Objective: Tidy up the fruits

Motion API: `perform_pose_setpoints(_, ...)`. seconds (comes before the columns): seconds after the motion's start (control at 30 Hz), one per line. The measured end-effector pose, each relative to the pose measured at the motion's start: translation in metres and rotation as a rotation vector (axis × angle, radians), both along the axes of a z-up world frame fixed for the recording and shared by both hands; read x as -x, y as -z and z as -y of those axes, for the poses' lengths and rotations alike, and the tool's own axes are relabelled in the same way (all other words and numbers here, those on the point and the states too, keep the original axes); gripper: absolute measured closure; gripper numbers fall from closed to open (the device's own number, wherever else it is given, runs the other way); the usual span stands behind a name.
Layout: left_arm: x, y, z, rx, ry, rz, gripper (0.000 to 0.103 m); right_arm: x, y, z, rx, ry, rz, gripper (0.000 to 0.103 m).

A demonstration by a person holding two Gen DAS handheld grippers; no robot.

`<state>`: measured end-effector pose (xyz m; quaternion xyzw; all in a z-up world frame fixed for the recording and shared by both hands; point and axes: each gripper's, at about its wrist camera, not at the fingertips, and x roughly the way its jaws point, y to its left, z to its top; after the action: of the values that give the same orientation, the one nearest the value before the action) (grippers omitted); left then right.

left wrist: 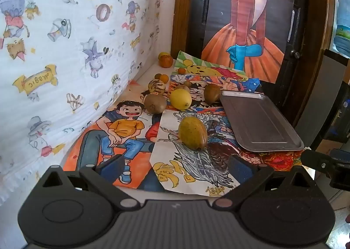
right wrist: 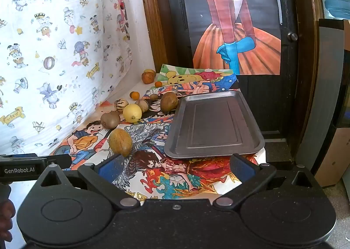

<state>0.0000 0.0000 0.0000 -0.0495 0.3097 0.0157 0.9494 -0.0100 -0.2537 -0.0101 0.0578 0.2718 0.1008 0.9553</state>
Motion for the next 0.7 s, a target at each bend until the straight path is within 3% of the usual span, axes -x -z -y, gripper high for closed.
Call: perform_pose_setpoints(0.7,-0.0002,0.0000,0.0000,0.000,0.000,-0.007,0.001,-0.0008,0.0000,0.0012,-0.005,0.000,-0.004,0.000)
